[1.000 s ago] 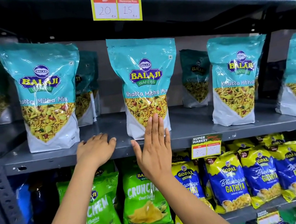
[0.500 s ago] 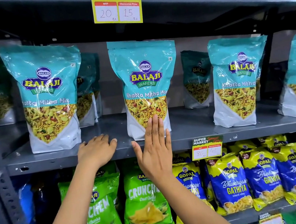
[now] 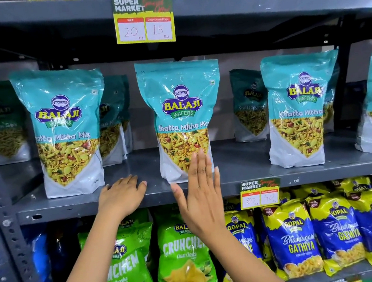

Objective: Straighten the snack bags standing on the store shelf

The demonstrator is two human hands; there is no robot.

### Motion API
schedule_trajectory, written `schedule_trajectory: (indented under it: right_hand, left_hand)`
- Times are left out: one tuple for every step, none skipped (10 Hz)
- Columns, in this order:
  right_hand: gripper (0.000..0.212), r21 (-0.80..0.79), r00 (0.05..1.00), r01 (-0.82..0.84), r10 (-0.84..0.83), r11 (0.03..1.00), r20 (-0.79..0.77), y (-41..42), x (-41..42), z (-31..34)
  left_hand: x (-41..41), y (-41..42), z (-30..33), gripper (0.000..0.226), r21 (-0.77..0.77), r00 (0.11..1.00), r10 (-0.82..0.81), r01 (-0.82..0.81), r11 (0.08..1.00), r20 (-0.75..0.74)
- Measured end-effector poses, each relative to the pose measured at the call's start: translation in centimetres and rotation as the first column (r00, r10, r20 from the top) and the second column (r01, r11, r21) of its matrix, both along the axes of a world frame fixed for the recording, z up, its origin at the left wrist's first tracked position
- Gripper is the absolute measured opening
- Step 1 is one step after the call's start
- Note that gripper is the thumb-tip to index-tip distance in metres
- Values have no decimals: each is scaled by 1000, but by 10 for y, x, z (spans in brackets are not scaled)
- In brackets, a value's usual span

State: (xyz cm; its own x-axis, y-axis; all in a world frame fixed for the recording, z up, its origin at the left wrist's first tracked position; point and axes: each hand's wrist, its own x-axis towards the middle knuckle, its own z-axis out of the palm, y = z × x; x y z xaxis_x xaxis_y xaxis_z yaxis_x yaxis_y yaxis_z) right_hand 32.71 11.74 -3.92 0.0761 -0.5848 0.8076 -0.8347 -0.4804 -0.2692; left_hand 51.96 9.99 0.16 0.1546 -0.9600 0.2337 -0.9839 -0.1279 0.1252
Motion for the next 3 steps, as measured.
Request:
schedule_trajectory:
  right_hand:
    - [72,-28,972,-186,188,982,143,30,-35,29]
    - [47,-166,855,-361,397,918,335,56,-85,76]
    - [20,-425,781,-382,532,821,326,93,-144,134]
  left_hand:
    - [0,3,-2,60,-14,999,27,-28,1000,-42]
    - [-12,7,6,61,-215,972,3,-55,975,-235]
    - [-47,8,21,60,-553,956,-112,-60,831,-271]
